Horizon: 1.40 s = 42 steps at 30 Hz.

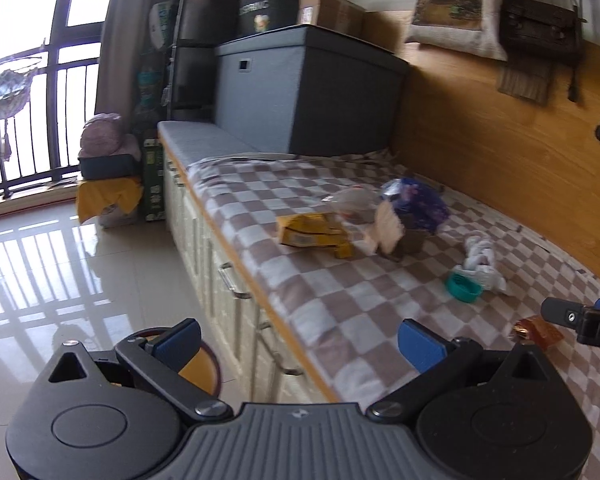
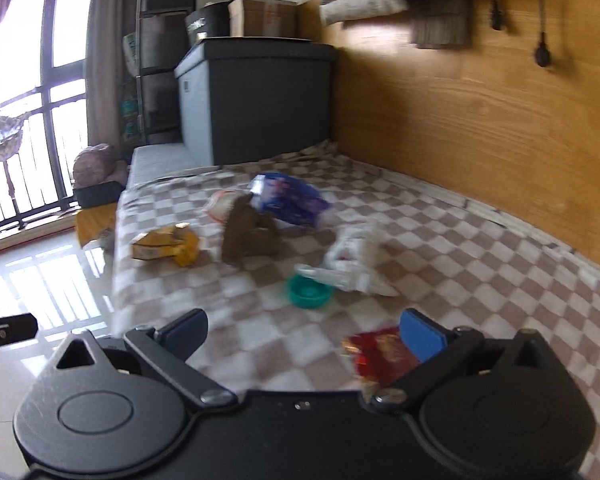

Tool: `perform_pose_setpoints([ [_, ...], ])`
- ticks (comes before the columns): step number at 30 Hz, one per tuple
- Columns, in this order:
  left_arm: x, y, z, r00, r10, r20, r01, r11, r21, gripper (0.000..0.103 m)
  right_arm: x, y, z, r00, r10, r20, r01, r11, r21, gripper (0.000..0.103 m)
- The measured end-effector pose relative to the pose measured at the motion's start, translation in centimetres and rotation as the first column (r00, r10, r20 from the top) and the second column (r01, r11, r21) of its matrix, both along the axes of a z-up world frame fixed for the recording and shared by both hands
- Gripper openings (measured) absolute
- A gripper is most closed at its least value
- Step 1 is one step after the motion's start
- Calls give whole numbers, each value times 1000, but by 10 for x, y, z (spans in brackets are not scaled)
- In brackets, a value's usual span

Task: Collect trash
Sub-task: 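Grasp the teal bottle cap with the left tool while the right tool grasps the red box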

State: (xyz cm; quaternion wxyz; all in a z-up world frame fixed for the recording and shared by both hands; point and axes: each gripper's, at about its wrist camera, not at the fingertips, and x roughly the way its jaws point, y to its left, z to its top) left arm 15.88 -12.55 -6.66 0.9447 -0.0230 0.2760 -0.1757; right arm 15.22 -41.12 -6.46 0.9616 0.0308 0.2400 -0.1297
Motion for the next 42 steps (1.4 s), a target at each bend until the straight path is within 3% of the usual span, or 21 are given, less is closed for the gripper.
perform_pose_setpoints([
  [6, -4, -39, -7, 996, -82, 22, 82, 996, -28, 103, -13, -40, -17, 998, -60, 5, 60, 998, -31, 103],
  [12, -2, -79, -14, 983, -182, 35, 183, 983, -28, 103, -5, -70, -39, 997, -41, -62, 37, 997, -62, 103],
  [17, 6, -112, -23, 968, -250, 27, 250, 968, -4, 103, 13, -88, -55, 994, -13, -105, 9, 999, -36, 103],
  [24, 35, -145, -36, 957, -287, -42, 288, 958, 7, 103, 39, -101, -67, 991, 35, -130, -30, 999, 40, 103],
  [31, 65, -172, -44, 948, -311, -71, 313, 950, 17, 103, 41, -108, -76, 995, 25, -96, -17, 996, 91, 103],
  [34, 75, -188, -48, 945, -321, -66, 325, 944, 54, 102, 36, -108, -76, 997, 18, -73, -12, 997, 81, 103],
  [38, 89, -211, -54, 933, -352, -68, 358, 928, 102, 92, 31, -106, -71, 999, 4, -38, -2, 999, 54, 103],
  [42, 104, -233, -60, 921, -378, -91, 387, 913, 132, 90, 34, -110, -73, 999, 18, -37, -15, 996, 90, 103],
])
